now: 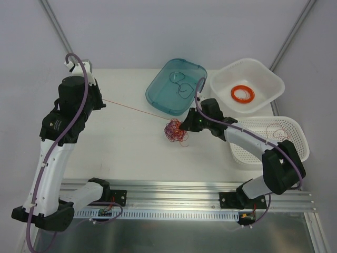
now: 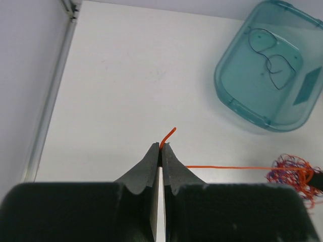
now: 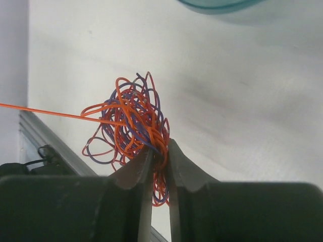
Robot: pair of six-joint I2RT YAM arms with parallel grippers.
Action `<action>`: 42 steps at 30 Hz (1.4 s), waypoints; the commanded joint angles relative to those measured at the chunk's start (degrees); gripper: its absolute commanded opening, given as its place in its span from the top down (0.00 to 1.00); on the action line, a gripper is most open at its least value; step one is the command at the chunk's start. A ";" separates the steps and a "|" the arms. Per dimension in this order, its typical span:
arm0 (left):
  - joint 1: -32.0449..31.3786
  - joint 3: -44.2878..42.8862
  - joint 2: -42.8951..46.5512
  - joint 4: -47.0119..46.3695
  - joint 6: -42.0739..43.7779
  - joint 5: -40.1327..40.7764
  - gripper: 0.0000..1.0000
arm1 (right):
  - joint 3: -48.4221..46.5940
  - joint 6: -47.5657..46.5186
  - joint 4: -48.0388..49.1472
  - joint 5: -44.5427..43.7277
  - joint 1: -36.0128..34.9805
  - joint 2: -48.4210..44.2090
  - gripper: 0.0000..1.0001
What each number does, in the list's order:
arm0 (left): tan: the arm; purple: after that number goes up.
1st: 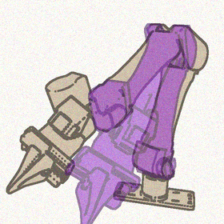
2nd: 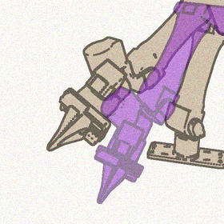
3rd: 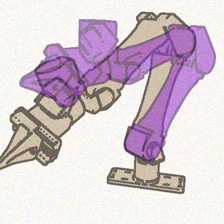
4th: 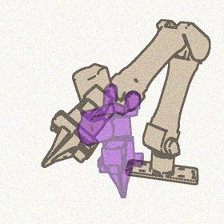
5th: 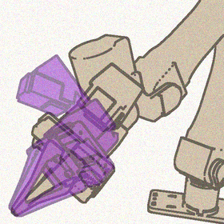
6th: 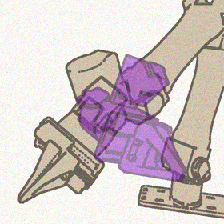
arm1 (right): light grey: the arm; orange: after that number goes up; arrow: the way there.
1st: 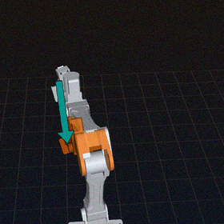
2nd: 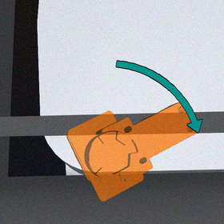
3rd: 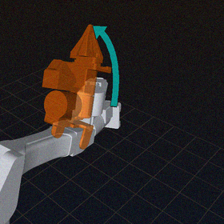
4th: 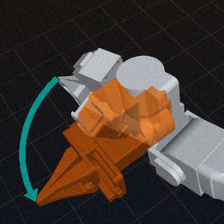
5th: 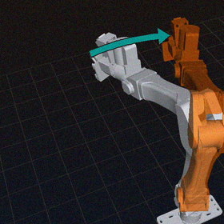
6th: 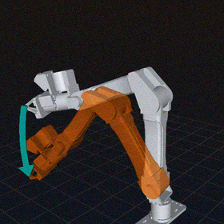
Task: Untangle the cables
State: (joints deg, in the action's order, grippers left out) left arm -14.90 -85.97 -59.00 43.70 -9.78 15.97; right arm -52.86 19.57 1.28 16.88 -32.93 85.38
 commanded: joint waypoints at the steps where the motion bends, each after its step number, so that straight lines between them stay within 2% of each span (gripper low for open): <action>1: 2.77 -3.51 1.61 -2.48 3.63 17.17 1.00 | 3.29 -6.64 -21.38 -13.36 4.01 -1.44 0.83; 5: 2.94 4.83 2.14 -2.66 -0.74 12.87 1.00 | 3.03 -10.16 -25.53 -14.86 4.01 -2.77 0.77; 9: 4.17 19.48 2.31 -3.01 -6.03 9.35 1.00 | 2.85 -11.49 -28.70 -15.30 3.92 -2.50 0.73; 12: 8.20 27.66 1.87 -4.06 -8.49 9.17 1.00 | 3.55 -11.84 -30.54 -16.18 4.01 -3.20 0.73; 14: 13.38 31.29 1.26 -5.12 -10.24 8.21 1.00 | 3.64 -11.93 -32.30 -16.53 4.10 -3.99 0.72; 16: 17.68 32.27 0.91 -5.55 -11.40 6.72 1.00 | 3.64 -12.10 -34.23 -18.55 4.01 -4.78 0.71; 17: 22.32 32.45 0.99 -5.73 -12.27 6.10 1.00 | 3.47 -12.28 -34.76 -18.73 4.19 -5.75 0.71; 20: 27.53 29.30 0.03 -5.73 -13.07 7.05 1.00 | 2.50 -12.80 -37.40 -18.64 4.27 -7.33 0.71; 26: 31.07 22.00 -4.27 -5.82 -13.95 7.76 1.00 | 1.45 -13.77 -40.74 -18.82 4.98 -10.94 0.71; 28: 31.16 22.08 -5.50 -5.91 -13.34 5.68 1.00 | 1.44 -13.86 -40.83 -18.73 5.15 -11.99 0.71; 33: 30.98 29.18 -6.21 -8.98 -12.54 -1.89 1.00 | 0.83 -13.95 -38.38 -14.08 4.89 -13.23 0.71; 35: 30.81 32.69 -6.56 -9.95 -12.63 -4.97 0.99 | 0.31 -14.21 -37.76 -13.11 4.37 -13.49 0.65; 38: 30.54 35.69 -9.27 -11.88 -12.28 -8.39 0.86 | -1.10 -14.47 -37.40 -11.62 3.14 -13.05 0.52; 42: 29.31 35.35 -12.97 -11.89 -10.18 -14.20 0.75 | -3.91 -14.91 -38.36 -11.35 0.85 -12.35 0.38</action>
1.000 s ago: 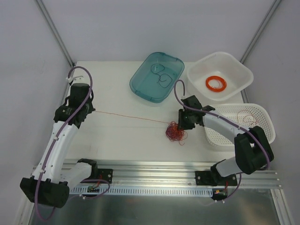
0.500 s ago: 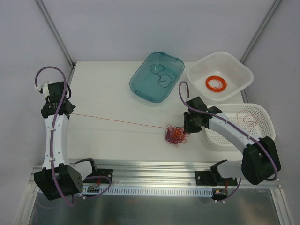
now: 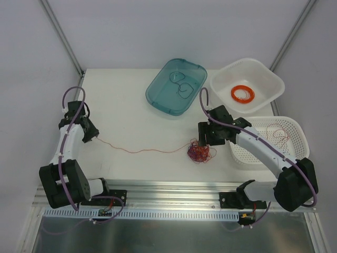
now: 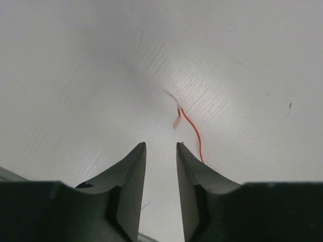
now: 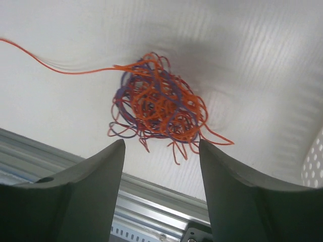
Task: Untangle the cables
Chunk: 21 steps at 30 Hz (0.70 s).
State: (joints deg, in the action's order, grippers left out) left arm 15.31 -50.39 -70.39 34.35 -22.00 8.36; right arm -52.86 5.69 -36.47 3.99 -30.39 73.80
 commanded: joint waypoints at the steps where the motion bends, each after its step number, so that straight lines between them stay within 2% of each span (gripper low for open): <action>1: -1.42 -0.41 -1.85 -2.53 3.00 -7.21 0.67 | -4.44 -1.04 -0.80 1.46 -2.04 -0.76 0.35; 3: -3.18 -0.32 -1.68 -2.53 3.45 -7.66 0.52 | -5.32 -1.04 -0.89 1.64 -2.39 -1.29 0.29; 4: -3.79 -0.06 -1.42 -2.53 4.06 -7.83 0.35 | -5.41 -1.30 -0.80 1.64 -2.39 -1.73 0.27; 7: -7.48 0.03 0.25 -2.53 7.13 -8.27 0.22 | -5.50 -2.00 -1.23 0.85 -2.48 -3.57 0.21; 14: -24.61 -2.42 2.89 -3.50 13.91 -13.10 0.19 | -2.96 -0.96 -2.99 -4.15 -2.04 -6.91 0.09; 21: -40.43 -5.24 -1.23 -6.57 21.29 -15.29 0.17 | 1.53 0.98 -3.00 -6.27 1.21 -11.83 0.06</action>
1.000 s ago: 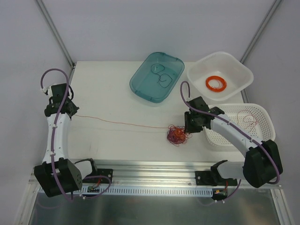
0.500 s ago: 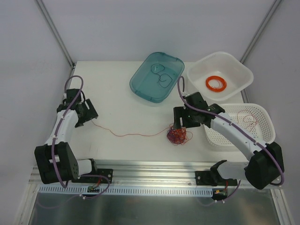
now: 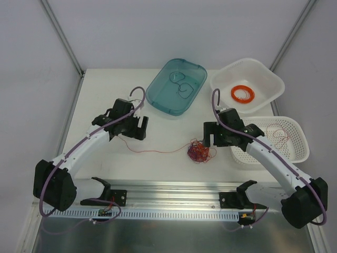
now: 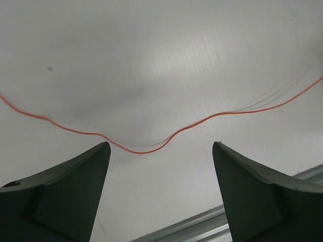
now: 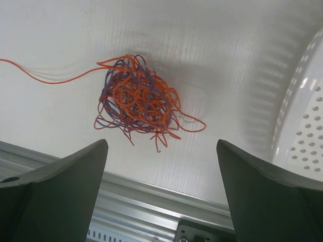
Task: Untangle the cables
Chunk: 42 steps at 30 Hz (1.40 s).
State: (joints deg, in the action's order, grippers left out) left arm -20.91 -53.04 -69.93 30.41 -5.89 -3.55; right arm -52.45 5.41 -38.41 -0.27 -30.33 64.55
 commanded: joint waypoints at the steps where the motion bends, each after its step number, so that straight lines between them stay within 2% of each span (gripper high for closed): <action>1: -5.62 -2.77 -2.22 -4.64 5.36 -4.26 0.17 | 1.55 1.27 -1.05 -2.10 1.49 -2.94 0.06; 8: -17.22 -6.02 -10.65 -14.48 7.47 -10.33 0.20 | 4.10 4.60 2.01 -0.25 2.11 -5.14 0.06; 15: -24.43 -15.78 -25.23 -16.70 6.77 -12.09 0.26 | 8.93 9.97 7.82 5.54 2.20 -5.31 0.07; 21: -26.03 -18.33 -31.48 -17.76 6.24 -15.25 0.35 | 11.92 13.04 12.74 6.95 2.11 -5.49 0.08; 28: -27.61 -17.98 -35.36 -19.51 5.98 -18.16 0.40 | 14.74 16.03 16.88 7.39 2.11 -4.35 0.09; 33: -27.96 -17.37 -38.00 -22.67 2.38 -19.03 0.46 | 15.97 16.91 18.90 6.69 1.85 -3.65 0.10; 36: -27.96 -16.66 -38.88 -24.00 1.94 -19.04 0.61 | 17.46 18.32 21.00 5.64 0.80 -3.38 0.11; 37: -27.96 -16.49 -38.79 -24.17 1.94 -18.86 0.77 | 17.73 19.19 21.27 5.46 0.45 -3.21 0.11; 40: -27.96 -15.61 -36.87 -24.17 1.59 -18.42 1.00 | 17.47 19.55 21.54 4.49 -1.22 -2.07 0.12; 42: -27.96 -14.38 -35.19 -24.08 0.80 -18.07 1.00 | 16.76 19.55 21.97 3.36 -2.53 -1.19 0.12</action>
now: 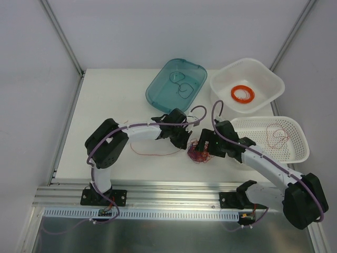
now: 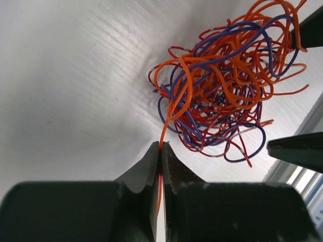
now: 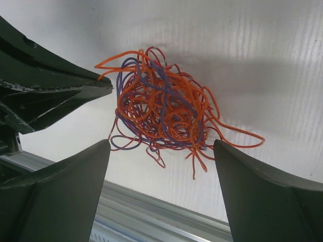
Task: Untangle the cables
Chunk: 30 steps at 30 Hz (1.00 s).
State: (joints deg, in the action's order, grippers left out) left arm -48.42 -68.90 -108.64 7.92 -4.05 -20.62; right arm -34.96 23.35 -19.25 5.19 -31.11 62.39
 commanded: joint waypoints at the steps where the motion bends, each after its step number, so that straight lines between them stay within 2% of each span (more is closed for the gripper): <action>1: -0.44 1.93 5.44 -1.68 -1.30 -1.09 1.00 | -0.90 1.52 2.98 -2.55 -2.28 1.94 0.13; 7: -0.44 5.79 13.70 -1.60 -4.64 -2.05 1.00 | -1.25 3.62 6.85 -4.84 -5.01 6.77 0.17; 13: -0.44 7.99 19.95 -1.60 -6.58 -2.49 1.00 | -1.95 6.79 13.96 -3.79 -5.62 15.47 0.22; 16: -0.44 8.43 22.14 -1.60 -7.28 -2.93 1.00 | -3.35 7.06 15.38 -3.34 -6.15 20.13 0.29; 19: -0.36 9.05 25.74 -1.51 -7.46 -1.36 1.00 | -4.06 6.71 15.73 -3.96 -6.24 22.77 0.44; 22: 0.17 9.58 31.01 -0.81 -7.11 2.24 1.00 | -3.80 6.09 15.73 -4.75 -6.24 23.13 0.65; 23: 0.61 9.66 32.25 -0.72 -6.93 2.60 1.00 | -3.71 5.48 15.64 -4.75 -6.24 23.13 0.79; 25: 2.36 9.84 35.67 -0.19 -7.02 2.69 1.00 | -3.89 4.77 15.12 -6.67 -6.15 22.87 0.89; 26: 2.98 9.84 36.65 -0.10 -7.19 2.61 1.00 | -3.97 4.34 14.94 -6.86 -6.15 22.78 0.98; 30: 7.02 9.32 40.69 3.14 -7.02 2.78 1.00 | -4.24 2.84 12.49 -8.78 -5.54 21.46 0.99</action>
State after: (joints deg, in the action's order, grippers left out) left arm -43.70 -58.87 -71.13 9.74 -10.92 -18.83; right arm -38.68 28.23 -3.75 0.21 -37.06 84.99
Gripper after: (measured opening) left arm 0.009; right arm 0.019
